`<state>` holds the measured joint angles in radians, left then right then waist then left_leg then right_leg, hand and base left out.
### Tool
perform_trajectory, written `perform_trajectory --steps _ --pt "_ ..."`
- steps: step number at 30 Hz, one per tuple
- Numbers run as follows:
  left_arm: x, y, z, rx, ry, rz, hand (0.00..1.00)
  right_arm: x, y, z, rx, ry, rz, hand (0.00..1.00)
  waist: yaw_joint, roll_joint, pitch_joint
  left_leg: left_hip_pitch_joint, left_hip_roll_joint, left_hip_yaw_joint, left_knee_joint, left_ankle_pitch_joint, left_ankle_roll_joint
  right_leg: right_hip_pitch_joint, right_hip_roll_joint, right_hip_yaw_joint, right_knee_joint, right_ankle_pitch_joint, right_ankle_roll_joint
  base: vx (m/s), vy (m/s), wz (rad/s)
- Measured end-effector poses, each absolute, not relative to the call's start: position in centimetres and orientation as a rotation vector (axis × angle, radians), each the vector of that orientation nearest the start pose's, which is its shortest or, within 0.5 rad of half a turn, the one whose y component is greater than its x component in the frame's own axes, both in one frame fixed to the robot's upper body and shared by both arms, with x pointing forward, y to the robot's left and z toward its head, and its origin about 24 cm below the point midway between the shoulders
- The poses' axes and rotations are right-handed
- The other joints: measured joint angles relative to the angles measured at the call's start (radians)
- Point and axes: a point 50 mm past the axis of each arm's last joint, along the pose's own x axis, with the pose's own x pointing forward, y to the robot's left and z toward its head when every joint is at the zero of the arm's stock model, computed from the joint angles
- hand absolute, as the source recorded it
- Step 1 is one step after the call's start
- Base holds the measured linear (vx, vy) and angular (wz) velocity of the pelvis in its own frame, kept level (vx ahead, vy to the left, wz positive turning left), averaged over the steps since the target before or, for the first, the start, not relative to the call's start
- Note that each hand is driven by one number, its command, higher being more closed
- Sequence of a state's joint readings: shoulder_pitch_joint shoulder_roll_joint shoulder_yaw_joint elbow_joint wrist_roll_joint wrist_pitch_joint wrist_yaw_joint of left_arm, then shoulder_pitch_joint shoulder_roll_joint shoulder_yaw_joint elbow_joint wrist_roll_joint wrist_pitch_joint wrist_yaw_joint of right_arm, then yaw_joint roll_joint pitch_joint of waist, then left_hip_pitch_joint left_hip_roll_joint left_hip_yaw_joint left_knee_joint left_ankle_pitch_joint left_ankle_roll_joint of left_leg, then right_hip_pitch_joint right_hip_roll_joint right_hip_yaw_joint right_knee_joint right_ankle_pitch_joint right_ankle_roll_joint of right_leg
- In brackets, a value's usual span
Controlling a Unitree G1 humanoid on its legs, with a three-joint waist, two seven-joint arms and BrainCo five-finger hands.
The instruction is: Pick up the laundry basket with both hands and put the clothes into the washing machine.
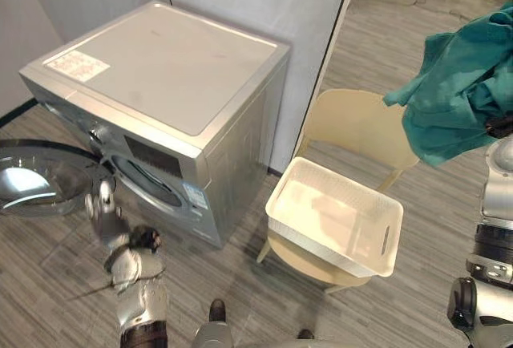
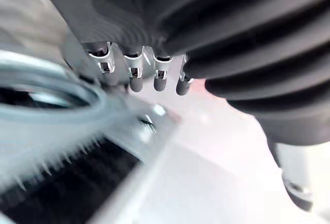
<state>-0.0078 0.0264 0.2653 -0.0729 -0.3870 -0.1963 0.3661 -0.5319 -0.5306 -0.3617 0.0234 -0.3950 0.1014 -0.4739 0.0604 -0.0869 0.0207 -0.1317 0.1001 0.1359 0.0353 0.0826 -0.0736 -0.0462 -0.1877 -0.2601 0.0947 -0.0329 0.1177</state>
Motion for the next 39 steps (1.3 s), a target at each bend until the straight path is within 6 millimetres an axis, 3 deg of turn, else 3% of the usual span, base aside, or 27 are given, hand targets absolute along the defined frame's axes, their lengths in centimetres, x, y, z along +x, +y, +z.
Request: perform_trajectory --steps 2,4,7,10,12,13,17,22,29,38,39 --pt "24.7 21.5 9.6 -0.328 -0.348 0.527 0.00 29.4 -28.3 25.1 -0.635 -0.646 -0.846 1.00 -0.014 0.011 -0.009 0.043 0.000 0.017 -0.018 0.000 0.000 0.019 0.000 0.028 0.000 0.000 0.000 0.04 0.000 -0.42" --pt "25.9 17.6 12.5 -0.394 -0.437 0.332 0.00 30.0 -26.0 24.7 -0.592 -0.682 -0.743 1.00 -0.028 0.019 -0.021 0.086 0.003 0.057 -0.039 0.000 0.000 0.027 0.003 0.073 0.005 0.001 0.000 0.00 0.005 -0.48" --pt "26.4 12.9 15.6 -0.422 -0.530 0.077 0.00 29.7 -23.8 25.0 -0.517 -0.744 -0.670 1.00 -0.052 0.028 -0.026 0.116 0.002 0.083 -0.058 0.000 0.000 0.026 0.005 0.104 0.007 0.005 0.000 -0.03 0.014 -0.35" --pt "26.5 8.2 17.4 -0.430 -0.572 -0.189 0.00 29.0 -21.9 25.8 -0.468 -0.844 -0.577 1.00 -0.080 0.040 -0.034 0.148 -0.002 0.108 -0.076 -0.001 0.000 0.030 0.005 0.137 0.008 0.007 0.002 -0.05 0.029 -0.33" --pt "26.6 5.7 17.4 -0.402 -0.555 -0.321 0.00 28.6 -20.8 26.0 -0.450 -0.891 -0.508 1.00 -0.089 0.051 -0.045 0.165 -0.009 0.109 -0.097 0.000 0.000 0.025 0.007 0.159 0.008 0.009 0.004 -0.04 0.031 -0.33" --pt "26.9 3.8 16.5 -0.377 -0.496 -0.410 0.00 28.5 -19.8 25.6 -0.412 -0.901 -0.444 1.00 -0.095 0.061 -0.054 0.184 -0.013 0.106 -0.112 0.000 0.000 0.026 0.010 0.179 0.008 0.008 0.004 -0.03 0.022 -0.34" --pt "27.7 -0.1 14.2 -0.357 -0.320 -0.567 0.00 28.0 -18.4 23.7 -0.349 -0.860 -0.334 1.00 -0.109 0.071 -0.065 0.208 -0.014 0.110 -0.128 0.003 -0.003 0.027 0.018 0.205 0.008 0.008 0.005 -0.02 0.001 -0.22" --pt "29.0 -1.6 13.4 -0.315 -0.236 -0.587 0.00 28.3 -16.8 22.5 -0.293 -0.811 -0.217 1.00 -0.132 0.072 -0.065 0.215 -0.014 0.112 -0.128 0.006 -0.001 0.031 0.019 0.210 0.008 0.009 0.006 0.00 -0.002 -0.02" --pt "29.2 -2.5 13.8 -0.307 -0.229 -0.594 0.00 28.2 -15.5 21.7 -0.205 -0.786 -0.150 1.00 -0.132 0.071 -0.066 0.224 -0.014 0.110 -0.128 0.006 -0.001 0.043 0.019 0.209 0.007 0.009 0.006 0.00 0.000 0.00" --pt "29.8 -3.2 16.4 -0.296 -0.298 -0.585 0.00 26.6 -14.6 21.3 -0.085 -0.814 -0.107 1.00 -0.134 0.070 -0.066 0.231 -0.014 0.108 -0.128 0.006 -0.001 0.051 0.019 0.208 0.007 0.008 0.007 0.00 0.000 0.00" --pt "29.8 -3.3 16.6 -0.299 -0.304 -0.588 1.00 26.4 -14.6 21.2 -0.073 -0.814 -0.105 1.00 -0.134 0.069 -0.067 0.231 -0.014 0.108 -0.128 0.006 -0.001 0.051 0.019 0.207 0.007 0.007 0.008 0.00 0.000 0.00"
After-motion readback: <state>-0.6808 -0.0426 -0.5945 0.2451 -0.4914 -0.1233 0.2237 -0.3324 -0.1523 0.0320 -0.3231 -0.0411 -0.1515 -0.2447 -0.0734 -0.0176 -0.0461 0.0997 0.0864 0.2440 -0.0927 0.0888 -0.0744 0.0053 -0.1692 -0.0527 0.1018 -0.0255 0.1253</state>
